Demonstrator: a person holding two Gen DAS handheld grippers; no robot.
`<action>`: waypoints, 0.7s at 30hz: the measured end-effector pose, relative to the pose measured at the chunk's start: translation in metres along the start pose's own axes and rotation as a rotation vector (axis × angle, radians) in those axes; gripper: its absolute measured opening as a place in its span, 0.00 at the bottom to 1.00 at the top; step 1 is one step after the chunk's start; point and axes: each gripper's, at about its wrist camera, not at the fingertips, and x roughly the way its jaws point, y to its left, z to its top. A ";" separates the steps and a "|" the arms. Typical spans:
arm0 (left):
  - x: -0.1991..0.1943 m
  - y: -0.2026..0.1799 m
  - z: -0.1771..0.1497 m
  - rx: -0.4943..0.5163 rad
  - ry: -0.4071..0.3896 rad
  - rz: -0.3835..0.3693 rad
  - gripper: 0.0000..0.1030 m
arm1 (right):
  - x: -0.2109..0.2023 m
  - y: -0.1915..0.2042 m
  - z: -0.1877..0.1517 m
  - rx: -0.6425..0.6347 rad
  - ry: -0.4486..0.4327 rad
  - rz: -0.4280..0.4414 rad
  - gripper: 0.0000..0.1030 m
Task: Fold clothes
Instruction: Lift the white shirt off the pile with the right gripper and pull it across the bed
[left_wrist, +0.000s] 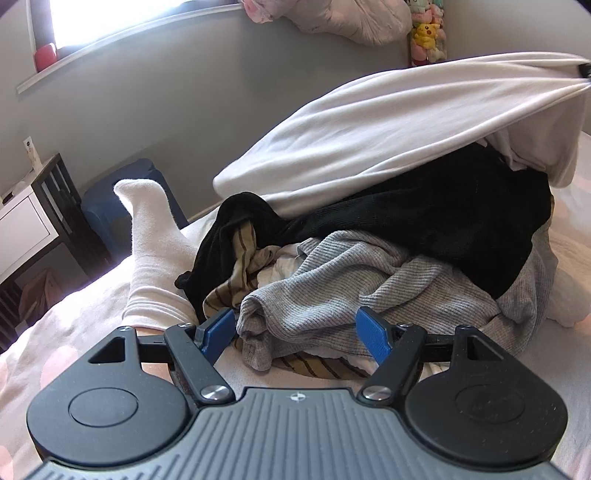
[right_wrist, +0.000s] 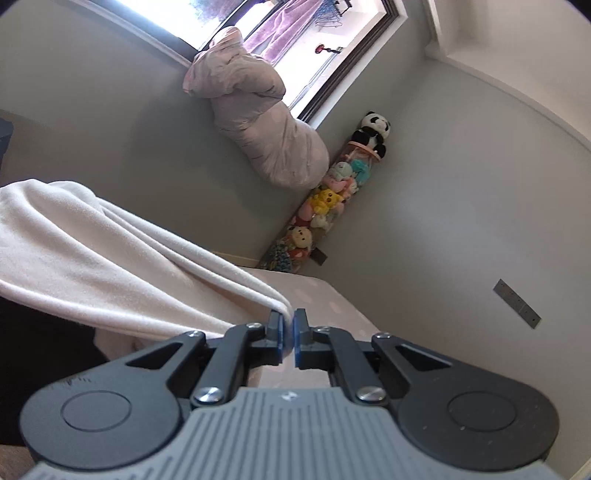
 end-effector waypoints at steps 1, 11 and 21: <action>0.000 0.001 -0.001 -0.002 -0.003 -0.002 0.69 | -0.003 -0.011 -0.001 0.017 0.007 -0.019 0.05; -0.014 0.007 -0.007 -0.011 -0.062 -0.035 0.69 | -0.110 -0.108 -0.048 0.058 0.019 -0.145 0.05; -0.053 -0.032 -0.025 0.109 -0.119 -0.143 0.69 | -0.271 -0.186 -0.154 0.165 0.215 -0.368 0.05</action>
